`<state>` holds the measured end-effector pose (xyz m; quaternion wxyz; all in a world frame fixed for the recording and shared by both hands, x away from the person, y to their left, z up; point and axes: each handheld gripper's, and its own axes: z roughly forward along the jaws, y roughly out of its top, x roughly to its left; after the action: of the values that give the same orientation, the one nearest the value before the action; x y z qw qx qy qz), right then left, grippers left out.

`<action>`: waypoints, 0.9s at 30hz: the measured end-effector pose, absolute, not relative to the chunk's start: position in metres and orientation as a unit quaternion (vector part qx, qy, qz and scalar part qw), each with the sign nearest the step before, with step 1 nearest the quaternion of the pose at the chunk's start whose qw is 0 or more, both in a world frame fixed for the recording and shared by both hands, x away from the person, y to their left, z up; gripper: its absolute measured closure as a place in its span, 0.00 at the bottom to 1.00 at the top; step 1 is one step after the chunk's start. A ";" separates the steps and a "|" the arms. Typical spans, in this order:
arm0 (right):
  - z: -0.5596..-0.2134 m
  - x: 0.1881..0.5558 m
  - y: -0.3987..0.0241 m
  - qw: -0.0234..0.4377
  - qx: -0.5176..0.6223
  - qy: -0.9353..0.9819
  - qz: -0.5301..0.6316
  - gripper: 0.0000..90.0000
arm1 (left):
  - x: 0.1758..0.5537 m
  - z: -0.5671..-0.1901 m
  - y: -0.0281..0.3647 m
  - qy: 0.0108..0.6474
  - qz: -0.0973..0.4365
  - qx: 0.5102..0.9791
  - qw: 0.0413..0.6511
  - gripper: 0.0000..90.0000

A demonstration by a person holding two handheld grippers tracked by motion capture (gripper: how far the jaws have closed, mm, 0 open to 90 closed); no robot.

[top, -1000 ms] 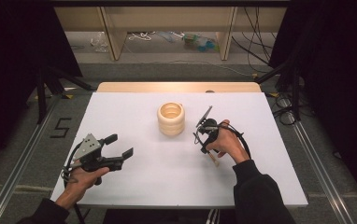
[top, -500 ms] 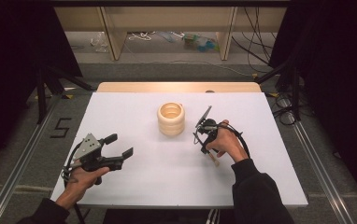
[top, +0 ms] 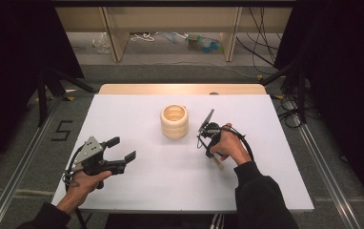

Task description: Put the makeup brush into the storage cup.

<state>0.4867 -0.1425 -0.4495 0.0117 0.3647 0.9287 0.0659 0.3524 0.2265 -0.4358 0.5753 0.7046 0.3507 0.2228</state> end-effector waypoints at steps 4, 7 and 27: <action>-0.451 0.487 -0.143 0.019 0.359 0.931 0.064 0.66 | 0.352 -0.436 0.227 0.353 0.221 0.703 0.576 0.17; -0.452 0.487 -0.142 0.016 0.360 0.931 0.060 0.68 | 0.352 -0.436 0.226 0.350 0.223 0.705 0.575 0.17; -0.452 0.490 -0.138 0.015 0.353 0.935 0.037 0.85 | 0.352 -0.436 0.227 0.350 0.223 0.705 0.575 0.17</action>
<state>0.4897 -0.1383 -0.4524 0.0149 0.3529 0.9348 0.0374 0.3524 0.2268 -0.4357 0.5753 0.7047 0.3502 0.2231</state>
